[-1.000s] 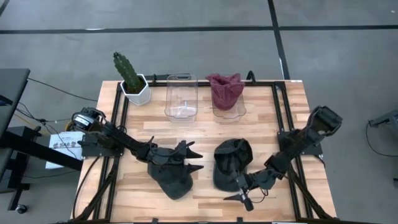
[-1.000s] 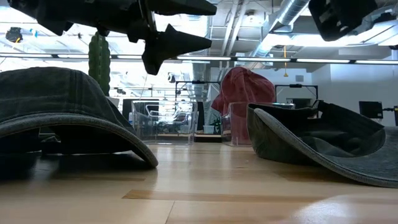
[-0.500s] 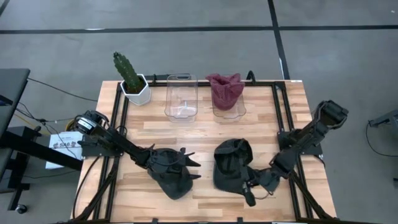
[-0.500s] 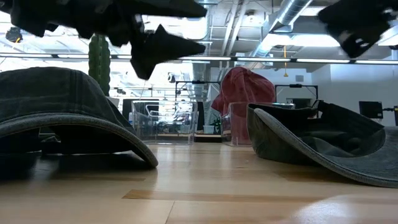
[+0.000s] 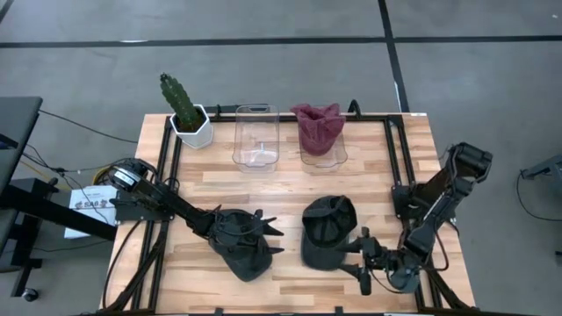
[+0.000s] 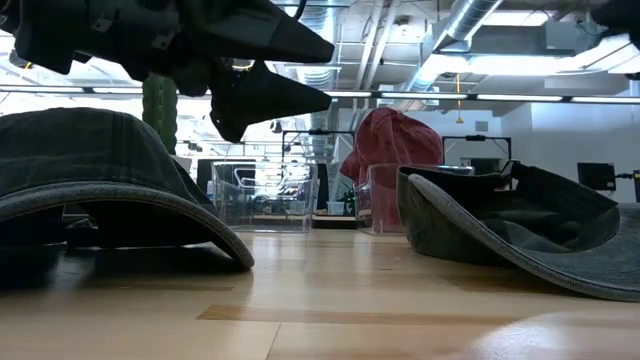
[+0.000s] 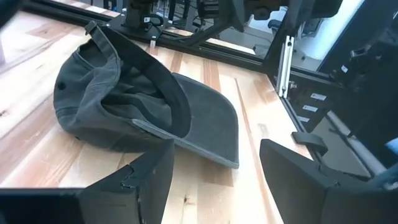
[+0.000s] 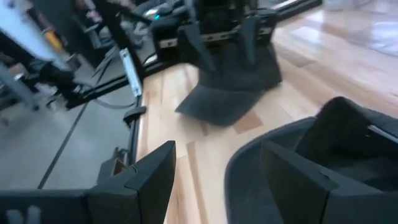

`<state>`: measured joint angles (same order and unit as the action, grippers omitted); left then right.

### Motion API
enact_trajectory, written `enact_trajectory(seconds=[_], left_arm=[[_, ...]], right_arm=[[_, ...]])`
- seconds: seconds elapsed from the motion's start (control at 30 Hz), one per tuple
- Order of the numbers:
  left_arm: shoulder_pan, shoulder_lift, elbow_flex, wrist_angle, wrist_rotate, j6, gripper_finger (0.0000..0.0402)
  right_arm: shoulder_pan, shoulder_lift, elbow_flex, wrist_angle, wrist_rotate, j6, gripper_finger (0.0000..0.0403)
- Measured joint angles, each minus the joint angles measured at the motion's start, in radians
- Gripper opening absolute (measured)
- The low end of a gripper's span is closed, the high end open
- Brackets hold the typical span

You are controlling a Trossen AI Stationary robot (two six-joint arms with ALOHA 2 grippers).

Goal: Pick & Place hat
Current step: Put the right black cap into the left transparent bin

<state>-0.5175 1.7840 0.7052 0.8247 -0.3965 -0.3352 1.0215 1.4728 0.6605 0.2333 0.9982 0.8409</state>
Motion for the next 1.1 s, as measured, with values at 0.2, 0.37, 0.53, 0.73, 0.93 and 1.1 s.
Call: enact_trajectory(seconds=[0.2,0.37,0.53,0.73,0.93,1.1], left_arm=[[0.002,-0.01,0.0,-0.009,0.004,0.089,0.0236],[0.021,-0.051,0.0,-0.062,0.08,0.095,0.0236],[0.029,-0.126,0.0,-0.174,0.155,0.095,0.0236],[0.026,-0.227,-0.024,-0.248,0.163,0.095,0.0236],[0.027,-0.325,-0.093,-0.249,0.164,0.094,0.0236],[0.026,-0.38,-0.144,-0.247,0.164,0.089,0.0236]], right_arm=[[-0.006,0.075,0.0,-0.027,0.016,0.194,0.0226],[-0.021,0.111,0.0,-0.089,-0.047,0.371,0.0226],[-0.035,0.103,0.0,-0.183,-0.172,0.505,0.0226],[-0.062,0.029,0.0,-0.3,-0.332,0.608,0.0226],[-0.09,-0.109,0.0,-0.449,-0.388,0.675,0.0226],[-0.096,-0.185,0.0,-0.584,-0.398,0.755,0.0226]])
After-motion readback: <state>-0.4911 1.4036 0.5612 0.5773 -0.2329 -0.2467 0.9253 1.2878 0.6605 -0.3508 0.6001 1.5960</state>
